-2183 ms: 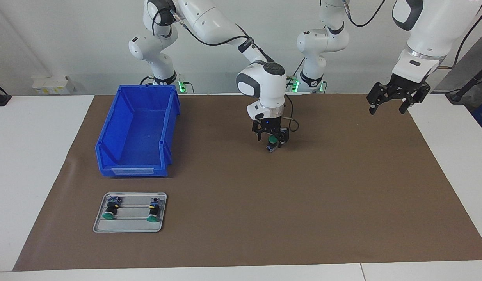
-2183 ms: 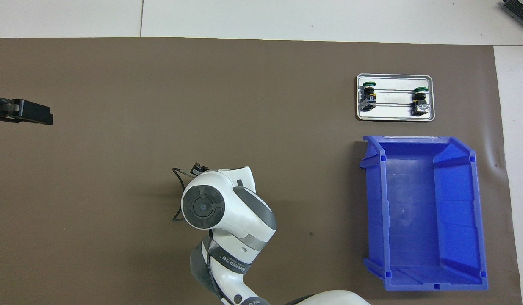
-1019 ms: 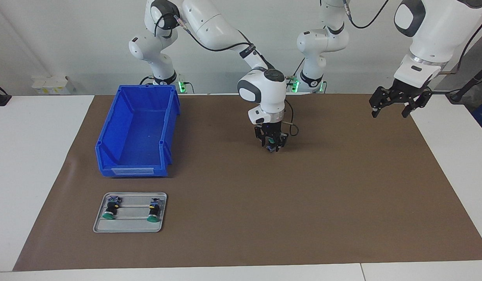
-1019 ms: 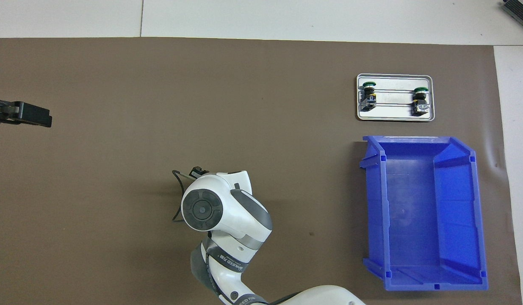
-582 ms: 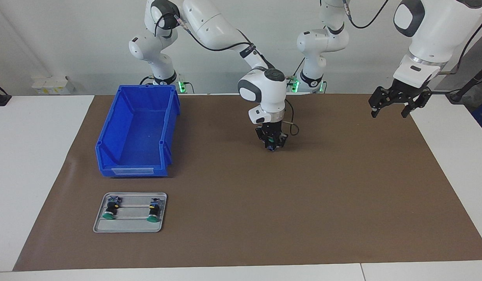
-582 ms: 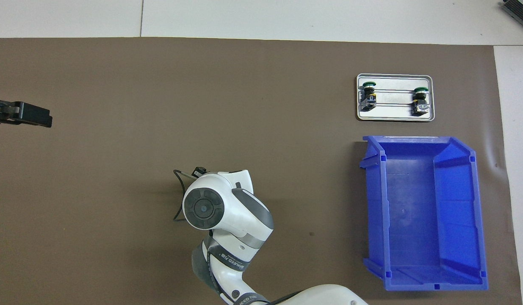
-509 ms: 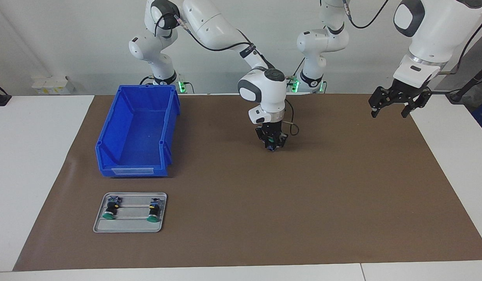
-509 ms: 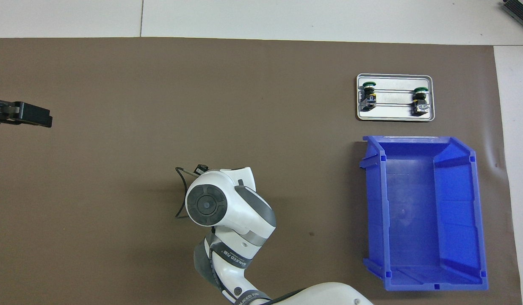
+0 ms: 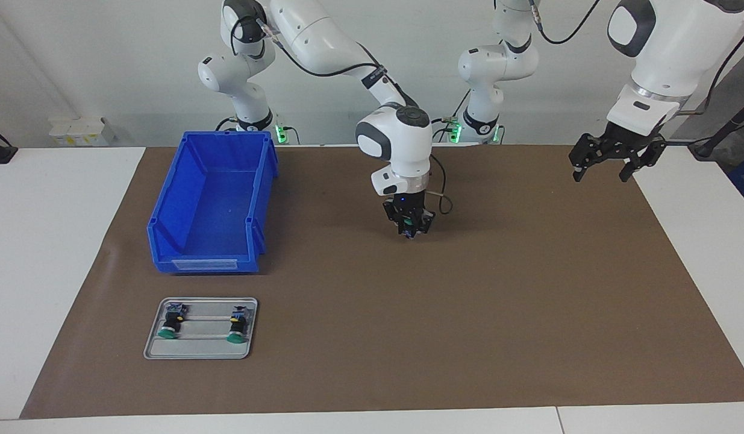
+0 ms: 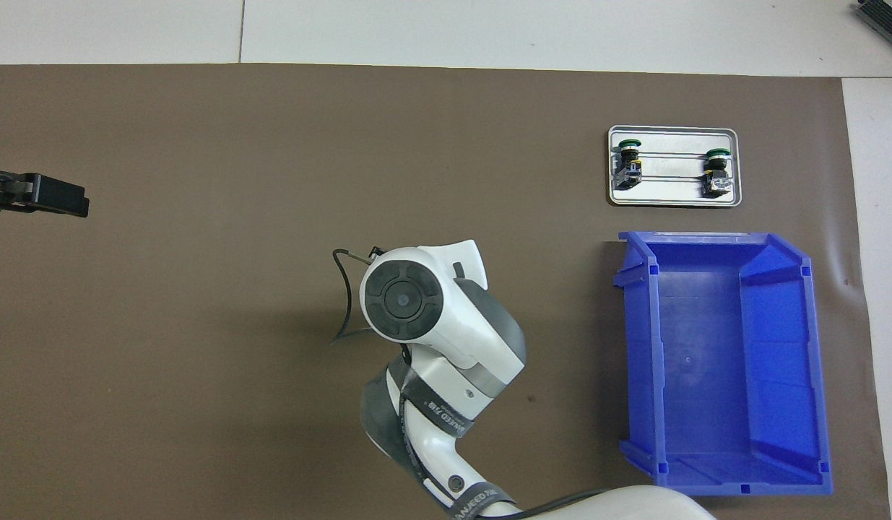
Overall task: Place and press button with both arms
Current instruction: 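Lift the green button with the right gripper toward the blue bin, then lower the button into the blue bin and open the right gripper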
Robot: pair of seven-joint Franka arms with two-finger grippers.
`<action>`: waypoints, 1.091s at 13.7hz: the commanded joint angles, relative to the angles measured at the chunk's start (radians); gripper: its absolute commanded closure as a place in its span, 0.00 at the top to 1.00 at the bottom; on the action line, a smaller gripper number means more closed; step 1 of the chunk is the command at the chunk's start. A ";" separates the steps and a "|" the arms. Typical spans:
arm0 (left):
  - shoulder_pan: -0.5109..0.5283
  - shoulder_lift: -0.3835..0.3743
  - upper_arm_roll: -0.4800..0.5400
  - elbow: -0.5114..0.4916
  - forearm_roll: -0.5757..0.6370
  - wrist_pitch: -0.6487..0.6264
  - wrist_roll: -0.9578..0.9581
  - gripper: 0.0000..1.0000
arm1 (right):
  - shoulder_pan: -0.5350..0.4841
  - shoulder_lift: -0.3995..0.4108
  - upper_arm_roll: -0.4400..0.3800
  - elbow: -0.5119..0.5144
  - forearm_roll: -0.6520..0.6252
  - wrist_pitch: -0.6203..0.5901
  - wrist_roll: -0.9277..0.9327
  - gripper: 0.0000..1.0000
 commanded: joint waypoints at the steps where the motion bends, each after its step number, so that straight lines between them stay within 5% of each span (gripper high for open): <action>1: 0.006 -0.025 -0.002 -0.026 0.012 -0.003 0.011 1.00 | -0.136 -0.088 0.011 -0.028 0.008 -0.073 -0.262 0.00; 5: 0.006 -0.025 -0.002 -0.026 0.012 -0.003 0.011 1.00 | -0.390 -0.175 0.013 -0.055 0.013 -0.167 -0.757 0.00; 8: 0.006 -0.025 -0.002 -0.026 0.012 -0.001 0.011 1.00 | -0.548 -0.215 0.013 -0.193 0.071 -0.074 -1.018 0.00; 15: 0.006 -0.025 -0.002 -0.026 0.012 -0.003 0.011 1.00 | -0.615 -0.321 0.011 -0.607 0.137 0.253 -1.096 0.00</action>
